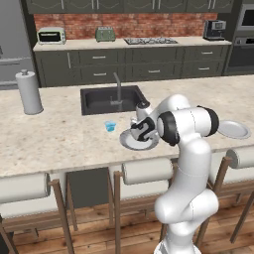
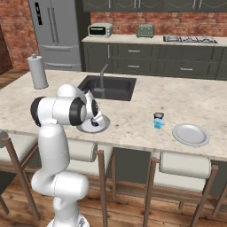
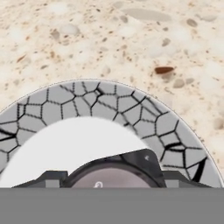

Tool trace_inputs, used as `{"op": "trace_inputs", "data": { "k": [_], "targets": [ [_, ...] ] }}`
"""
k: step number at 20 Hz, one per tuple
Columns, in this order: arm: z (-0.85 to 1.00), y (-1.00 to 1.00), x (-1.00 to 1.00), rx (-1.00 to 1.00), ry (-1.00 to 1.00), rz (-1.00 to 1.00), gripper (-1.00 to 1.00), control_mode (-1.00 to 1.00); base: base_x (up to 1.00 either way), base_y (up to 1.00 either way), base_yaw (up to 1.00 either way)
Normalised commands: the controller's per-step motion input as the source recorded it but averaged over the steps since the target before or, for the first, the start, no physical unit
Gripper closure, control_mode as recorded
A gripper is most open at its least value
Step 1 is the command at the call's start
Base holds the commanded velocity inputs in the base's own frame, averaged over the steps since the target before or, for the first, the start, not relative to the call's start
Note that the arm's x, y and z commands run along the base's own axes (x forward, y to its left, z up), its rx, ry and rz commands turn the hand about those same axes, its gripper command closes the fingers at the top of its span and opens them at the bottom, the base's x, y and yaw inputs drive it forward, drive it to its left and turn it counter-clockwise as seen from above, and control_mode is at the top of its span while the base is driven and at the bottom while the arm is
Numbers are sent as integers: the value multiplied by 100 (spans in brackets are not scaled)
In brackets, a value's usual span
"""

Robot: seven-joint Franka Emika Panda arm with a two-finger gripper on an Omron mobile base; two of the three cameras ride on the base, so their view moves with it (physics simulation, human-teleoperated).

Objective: Place two yogurt containers on each plate.

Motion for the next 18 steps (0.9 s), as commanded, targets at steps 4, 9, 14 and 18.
{"op": "trace_inputs", "data": {
  "k": [4,9,14,18],
  "targets": [
    [0,-10,0,0,0,0,-100,-100,0,0,0],
    [0,-1,0,0,0,-1,-100,-100,0,0,0],
    [15,0,10,0,-2,0,-100,-100,0,0,0],
    [37,0,12,0,-6,0,-100,-100,0,0,0]
  ]
}}
